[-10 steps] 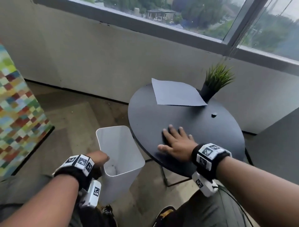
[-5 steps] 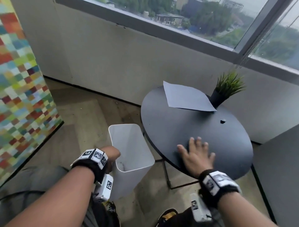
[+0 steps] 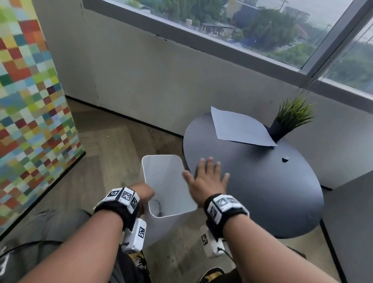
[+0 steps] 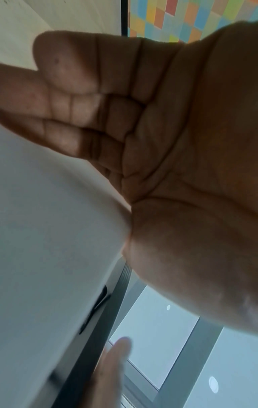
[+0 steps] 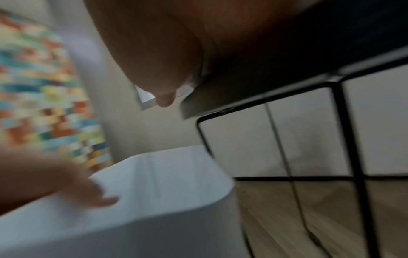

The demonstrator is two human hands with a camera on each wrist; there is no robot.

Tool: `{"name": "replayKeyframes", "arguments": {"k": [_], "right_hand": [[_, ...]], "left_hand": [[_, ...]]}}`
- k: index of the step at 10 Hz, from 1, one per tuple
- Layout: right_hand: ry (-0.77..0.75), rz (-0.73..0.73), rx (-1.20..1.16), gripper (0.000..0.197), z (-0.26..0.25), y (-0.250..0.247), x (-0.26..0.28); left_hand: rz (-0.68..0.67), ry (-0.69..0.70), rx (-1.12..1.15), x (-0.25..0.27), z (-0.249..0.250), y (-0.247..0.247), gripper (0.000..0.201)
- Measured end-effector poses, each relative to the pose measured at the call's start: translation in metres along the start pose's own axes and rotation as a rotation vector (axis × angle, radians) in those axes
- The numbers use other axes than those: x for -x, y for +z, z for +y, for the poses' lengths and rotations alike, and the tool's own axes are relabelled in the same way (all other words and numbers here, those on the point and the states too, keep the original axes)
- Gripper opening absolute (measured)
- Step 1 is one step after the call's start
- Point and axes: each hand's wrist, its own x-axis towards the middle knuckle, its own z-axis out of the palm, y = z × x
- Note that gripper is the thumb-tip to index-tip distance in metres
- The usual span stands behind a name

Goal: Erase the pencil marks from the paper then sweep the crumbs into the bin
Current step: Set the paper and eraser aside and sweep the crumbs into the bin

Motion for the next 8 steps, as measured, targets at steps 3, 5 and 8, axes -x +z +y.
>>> {"name": "replayKeyframes", "arguments": {"k": [3, 5, 8], "right_hand": [[-0.336, 0.002, -0.241, 0.072, 0.030, -0.068, -0.014], [0.126, -0.096, 0.073, 0.093, 0.106, -0.069, -0.080], [-0.707, -0.302, 0.178, 0.081, 0.005, -0.042, 0.013]], "left_hand": [[-0.014, -0.034, 0.031, -0.013, -0.002, 0.001, 0.039], [0.012, -0.032, 0.076, -0.025, -0.006, 0.003, 0.038], [0.035, -0.057, 0.048, -0.029, -0.007, 0.004, 0.039]]}}
